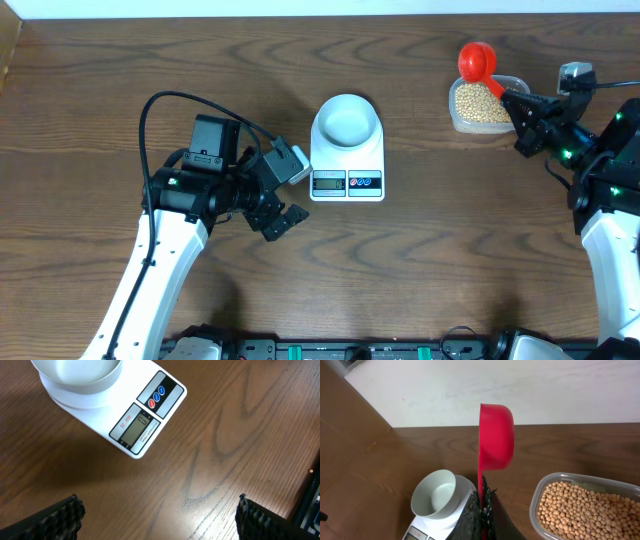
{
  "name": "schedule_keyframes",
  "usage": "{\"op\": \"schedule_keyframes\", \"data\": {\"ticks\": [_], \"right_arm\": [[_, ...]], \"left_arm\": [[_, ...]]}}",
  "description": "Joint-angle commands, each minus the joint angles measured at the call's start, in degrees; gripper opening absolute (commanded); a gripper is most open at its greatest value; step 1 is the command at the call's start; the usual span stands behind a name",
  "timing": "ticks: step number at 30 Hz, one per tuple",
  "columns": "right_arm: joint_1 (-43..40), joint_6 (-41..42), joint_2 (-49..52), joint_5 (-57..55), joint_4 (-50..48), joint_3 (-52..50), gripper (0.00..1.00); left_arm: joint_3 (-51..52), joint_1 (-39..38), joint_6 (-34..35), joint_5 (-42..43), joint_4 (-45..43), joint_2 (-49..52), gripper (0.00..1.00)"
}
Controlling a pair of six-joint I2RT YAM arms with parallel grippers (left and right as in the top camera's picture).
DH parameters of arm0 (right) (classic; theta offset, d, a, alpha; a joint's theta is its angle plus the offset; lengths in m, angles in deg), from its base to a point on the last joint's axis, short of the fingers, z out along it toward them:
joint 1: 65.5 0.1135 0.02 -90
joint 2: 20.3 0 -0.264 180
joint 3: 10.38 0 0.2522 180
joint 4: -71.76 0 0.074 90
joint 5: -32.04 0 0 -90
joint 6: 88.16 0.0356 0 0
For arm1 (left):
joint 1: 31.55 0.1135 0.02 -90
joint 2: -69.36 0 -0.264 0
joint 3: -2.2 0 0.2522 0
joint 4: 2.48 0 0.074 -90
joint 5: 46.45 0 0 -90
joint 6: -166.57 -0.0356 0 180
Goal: Scoop item into bowl and weigh 50g on scale
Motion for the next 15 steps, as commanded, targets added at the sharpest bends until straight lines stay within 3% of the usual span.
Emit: {"op": "schedule_keyframes", "data": {"ticks": [1,15], "right_arm": [[-0.2,0.3,0.0,0.8,-0.1,1.4,0.01],[-0.2,0.1,0.0,0.8,-0.1,1.4,0.01]], "left_arm": [[-1.6,0.2,-1.4,-0.1,0.0,-0.6,0.99],[-1.6,0.2,1.3,-0.1,-1.6,-0.6,0.99]]}}
